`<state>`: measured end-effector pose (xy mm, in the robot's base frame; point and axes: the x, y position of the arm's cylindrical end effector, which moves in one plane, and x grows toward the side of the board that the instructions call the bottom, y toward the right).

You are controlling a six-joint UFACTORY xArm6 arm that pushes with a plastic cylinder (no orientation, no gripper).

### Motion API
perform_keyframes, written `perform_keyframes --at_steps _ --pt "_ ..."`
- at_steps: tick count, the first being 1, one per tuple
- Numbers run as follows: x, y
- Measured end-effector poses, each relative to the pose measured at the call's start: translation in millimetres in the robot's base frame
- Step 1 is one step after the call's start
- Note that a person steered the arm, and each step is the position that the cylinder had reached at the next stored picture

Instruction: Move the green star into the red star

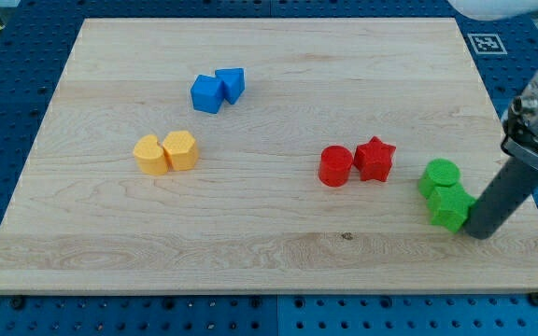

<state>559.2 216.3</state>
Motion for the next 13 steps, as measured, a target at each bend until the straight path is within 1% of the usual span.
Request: perform_keyframes --at_steps 2,4,6,7,9,11,13 --pt "-33 -11" --pt "-33 -13" --pt "-30 -56" --pt "-49 -67" --pt "-109 -66" --pt "-112 -65" --pt "-109 -90"
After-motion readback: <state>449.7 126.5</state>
